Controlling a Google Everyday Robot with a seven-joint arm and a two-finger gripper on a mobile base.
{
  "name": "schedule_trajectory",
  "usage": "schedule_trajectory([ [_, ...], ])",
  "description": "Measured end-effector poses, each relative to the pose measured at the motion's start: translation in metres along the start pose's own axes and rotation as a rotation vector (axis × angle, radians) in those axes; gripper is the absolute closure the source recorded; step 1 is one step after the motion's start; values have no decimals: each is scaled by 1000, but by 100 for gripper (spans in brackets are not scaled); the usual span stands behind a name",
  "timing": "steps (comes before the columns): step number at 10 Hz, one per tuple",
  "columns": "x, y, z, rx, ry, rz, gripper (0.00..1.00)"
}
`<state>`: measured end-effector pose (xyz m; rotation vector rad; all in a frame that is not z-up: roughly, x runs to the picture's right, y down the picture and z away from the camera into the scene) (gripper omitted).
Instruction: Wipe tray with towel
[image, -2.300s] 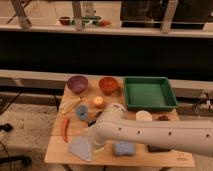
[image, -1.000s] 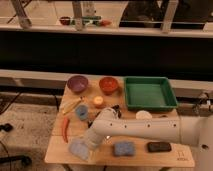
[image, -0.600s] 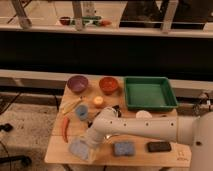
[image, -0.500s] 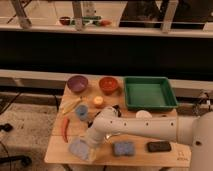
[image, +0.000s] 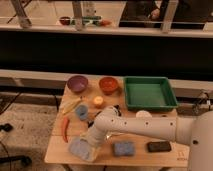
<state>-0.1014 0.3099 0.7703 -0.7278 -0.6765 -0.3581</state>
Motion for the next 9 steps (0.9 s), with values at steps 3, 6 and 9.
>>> schedule_trajectory([
  [3, 0, 0, 0, -6, -7, 4, 39],
  [6, 0, -3, -3, 13, -11, 1, 67],
  [9, 0, -3, -4, 14, -10, 0, 81],
])
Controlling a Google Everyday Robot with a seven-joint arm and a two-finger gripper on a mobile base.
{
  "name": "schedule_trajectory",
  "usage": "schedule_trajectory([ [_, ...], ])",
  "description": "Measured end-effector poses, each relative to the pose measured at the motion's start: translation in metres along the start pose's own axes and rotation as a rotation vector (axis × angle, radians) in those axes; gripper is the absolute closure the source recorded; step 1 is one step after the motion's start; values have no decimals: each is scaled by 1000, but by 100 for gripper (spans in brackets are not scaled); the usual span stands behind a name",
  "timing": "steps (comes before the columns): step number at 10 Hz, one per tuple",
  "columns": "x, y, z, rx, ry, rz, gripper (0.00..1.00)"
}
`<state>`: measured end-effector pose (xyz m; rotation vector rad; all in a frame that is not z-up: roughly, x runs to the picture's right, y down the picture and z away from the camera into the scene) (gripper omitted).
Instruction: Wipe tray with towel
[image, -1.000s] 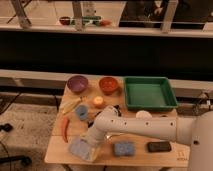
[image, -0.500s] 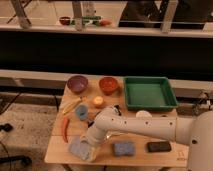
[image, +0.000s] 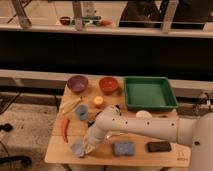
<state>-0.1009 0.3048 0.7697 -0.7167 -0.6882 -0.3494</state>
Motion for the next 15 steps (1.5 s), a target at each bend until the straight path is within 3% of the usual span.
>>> schedule_trajectory([
  [2, 0, 0, -6, 11, -12, -2, 96],
  [4, -3, -2, -21, 35, -29, 3, 96],
  [9, -15, -4, -91, 112, -24, 0, 96],
  [13, 14, 0, -141, 194, 8, 24, 96],
  [15, 46, -6, -169, 235, 46, 53, 96],
])
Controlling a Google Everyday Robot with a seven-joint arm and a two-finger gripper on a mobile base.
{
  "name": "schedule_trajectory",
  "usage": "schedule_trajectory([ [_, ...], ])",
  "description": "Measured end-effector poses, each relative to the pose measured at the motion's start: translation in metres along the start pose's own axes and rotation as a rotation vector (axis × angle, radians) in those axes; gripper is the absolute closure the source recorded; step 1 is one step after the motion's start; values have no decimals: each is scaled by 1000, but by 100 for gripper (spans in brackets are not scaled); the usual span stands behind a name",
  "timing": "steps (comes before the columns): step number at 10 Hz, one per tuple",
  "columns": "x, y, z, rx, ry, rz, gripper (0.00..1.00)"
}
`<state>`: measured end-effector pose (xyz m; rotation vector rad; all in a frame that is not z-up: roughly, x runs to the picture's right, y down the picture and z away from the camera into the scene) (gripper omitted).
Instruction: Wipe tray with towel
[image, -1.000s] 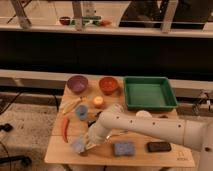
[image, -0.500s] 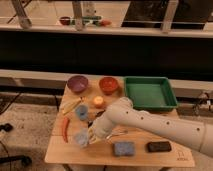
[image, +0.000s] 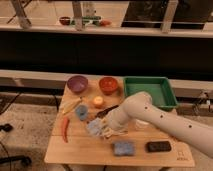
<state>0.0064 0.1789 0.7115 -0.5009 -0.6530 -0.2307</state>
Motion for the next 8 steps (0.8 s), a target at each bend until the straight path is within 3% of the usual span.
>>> schedule_trajectory([
  [4, 65, -38, -42, 52, 80, 46, 96],
  [8, 70, -43, -47, 54, 91, 47, 96],
])
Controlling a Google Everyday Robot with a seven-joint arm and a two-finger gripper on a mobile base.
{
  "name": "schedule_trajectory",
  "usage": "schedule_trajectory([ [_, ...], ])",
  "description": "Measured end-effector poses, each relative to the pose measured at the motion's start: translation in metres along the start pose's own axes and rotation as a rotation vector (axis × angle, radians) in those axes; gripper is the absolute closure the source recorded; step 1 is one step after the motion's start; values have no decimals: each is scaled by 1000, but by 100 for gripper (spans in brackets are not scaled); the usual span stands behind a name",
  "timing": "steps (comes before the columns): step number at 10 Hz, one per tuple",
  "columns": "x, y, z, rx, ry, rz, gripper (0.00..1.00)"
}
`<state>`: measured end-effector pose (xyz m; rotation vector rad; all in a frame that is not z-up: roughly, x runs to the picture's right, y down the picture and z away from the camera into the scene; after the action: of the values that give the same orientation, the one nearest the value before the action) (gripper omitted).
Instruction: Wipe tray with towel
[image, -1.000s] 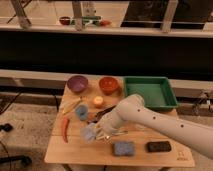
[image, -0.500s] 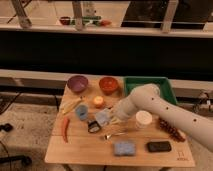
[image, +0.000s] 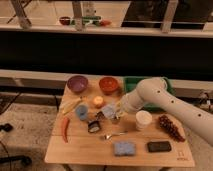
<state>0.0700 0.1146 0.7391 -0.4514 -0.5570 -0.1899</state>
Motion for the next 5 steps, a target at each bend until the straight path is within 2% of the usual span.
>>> schedule_trajectory([
  [3, 0, 0, 0, 0, 0, 0, 96],
  [5, 7, -5, -7, 32, 12, 28, 96],
])
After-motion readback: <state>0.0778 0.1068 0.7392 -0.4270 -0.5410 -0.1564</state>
